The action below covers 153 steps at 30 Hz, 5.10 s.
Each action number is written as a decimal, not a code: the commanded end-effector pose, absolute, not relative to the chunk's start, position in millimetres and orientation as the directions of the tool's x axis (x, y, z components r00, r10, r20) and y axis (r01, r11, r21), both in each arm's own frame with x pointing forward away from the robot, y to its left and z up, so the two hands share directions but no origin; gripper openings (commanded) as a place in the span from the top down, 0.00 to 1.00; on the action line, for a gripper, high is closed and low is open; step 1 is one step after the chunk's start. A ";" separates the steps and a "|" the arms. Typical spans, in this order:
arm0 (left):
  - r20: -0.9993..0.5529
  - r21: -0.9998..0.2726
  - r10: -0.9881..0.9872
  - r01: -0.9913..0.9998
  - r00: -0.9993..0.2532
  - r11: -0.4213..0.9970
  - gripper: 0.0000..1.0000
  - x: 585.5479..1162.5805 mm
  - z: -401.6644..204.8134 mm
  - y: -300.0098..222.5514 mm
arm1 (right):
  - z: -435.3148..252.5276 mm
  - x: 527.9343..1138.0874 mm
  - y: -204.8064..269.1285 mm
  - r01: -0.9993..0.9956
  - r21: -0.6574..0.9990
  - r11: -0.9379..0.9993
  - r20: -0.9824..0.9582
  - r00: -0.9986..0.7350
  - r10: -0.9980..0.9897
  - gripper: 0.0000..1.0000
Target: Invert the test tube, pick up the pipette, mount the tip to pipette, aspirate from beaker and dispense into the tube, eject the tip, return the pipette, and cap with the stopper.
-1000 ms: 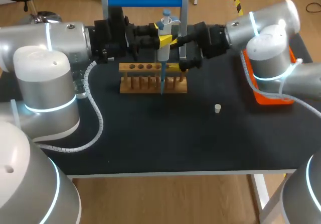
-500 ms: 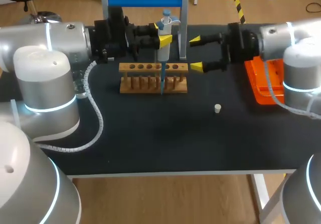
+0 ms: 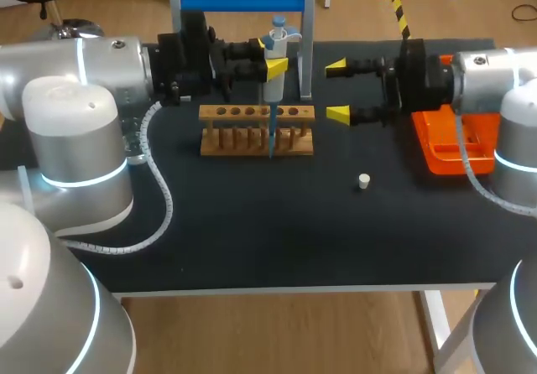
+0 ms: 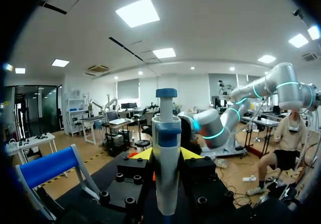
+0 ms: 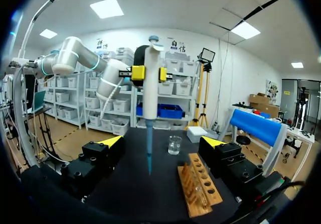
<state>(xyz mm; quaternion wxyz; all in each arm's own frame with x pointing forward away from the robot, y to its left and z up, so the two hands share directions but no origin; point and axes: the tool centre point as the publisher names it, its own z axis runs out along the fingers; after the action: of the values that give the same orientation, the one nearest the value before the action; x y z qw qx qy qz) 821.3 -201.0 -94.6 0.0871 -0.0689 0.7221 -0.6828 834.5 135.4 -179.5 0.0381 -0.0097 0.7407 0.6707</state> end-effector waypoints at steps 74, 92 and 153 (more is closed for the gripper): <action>-0.033 -0.998 -0.217 0.021 -0.976 0.055 1.00 821.8 -95.3 -201.1 | -142.2 826.5 227.8 0.005 1.000 0.008 0.007 -0.991 -0.137 0.23; -0.033 -0.998 -0.217 0.021 -0.976 0.055 1.00 821.8 -95.3 -201.1 | -138.8 821.5 236.6 0.004 1.000 -0.006 0.003 -0.987 -0.161 0.47; -0.033 -0.998 -0.217 0.021 -0.976 0.055 0.00 821.8 -95.3 -201.1 | -134.0 827.6 137.0 -0.034 0.997 -0.063 -0.044 -0.985 -0.168 1.00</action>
<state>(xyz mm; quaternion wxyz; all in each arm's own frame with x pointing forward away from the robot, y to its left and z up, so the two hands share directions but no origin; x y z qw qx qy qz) 821.4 -201.1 -94.3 0.0871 -0.0688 0.7220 -0.6829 826.2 161.2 -134.5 -0.0433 -0.0704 0.6823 0.7264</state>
